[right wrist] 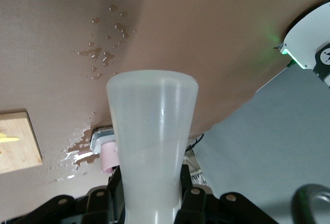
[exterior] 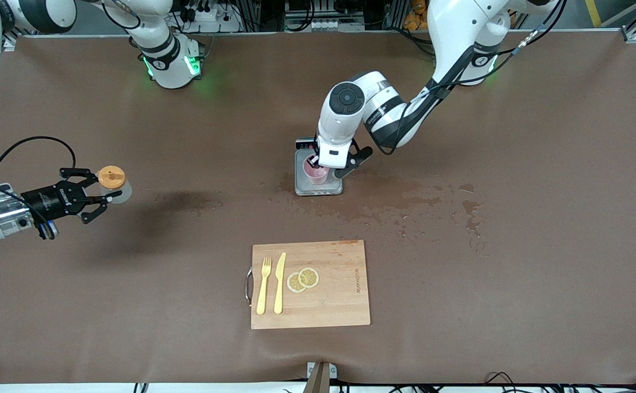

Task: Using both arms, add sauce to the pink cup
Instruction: 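Release the cup and withdraw the left gripper while the right gripper brings the bottle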

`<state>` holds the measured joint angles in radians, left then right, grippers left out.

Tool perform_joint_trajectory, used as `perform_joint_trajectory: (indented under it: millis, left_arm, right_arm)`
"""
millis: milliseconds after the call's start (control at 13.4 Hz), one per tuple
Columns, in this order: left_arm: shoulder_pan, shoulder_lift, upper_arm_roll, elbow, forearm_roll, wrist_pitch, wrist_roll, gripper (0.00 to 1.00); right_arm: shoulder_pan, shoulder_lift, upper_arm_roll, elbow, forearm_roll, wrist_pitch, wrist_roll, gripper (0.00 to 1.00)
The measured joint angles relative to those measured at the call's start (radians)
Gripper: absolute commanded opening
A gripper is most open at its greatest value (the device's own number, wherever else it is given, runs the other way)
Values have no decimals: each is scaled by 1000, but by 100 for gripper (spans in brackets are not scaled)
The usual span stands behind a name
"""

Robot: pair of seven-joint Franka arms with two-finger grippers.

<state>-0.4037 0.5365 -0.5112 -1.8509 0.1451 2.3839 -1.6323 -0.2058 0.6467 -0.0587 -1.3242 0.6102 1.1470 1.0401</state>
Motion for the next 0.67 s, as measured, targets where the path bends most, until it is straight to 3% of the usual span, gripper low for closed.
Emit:
perform_joint_trajectory:
  millis: [299,673]
  left_arm:
    - [27,-40,4,29,3,-17,1,100]
    - [201,-236,4,45,8,-176,202,100]
  right_arm:
    - [87,-55,0,3,-69,36,83,44]
    - [168,-83,0,3,-112,68,208,44]
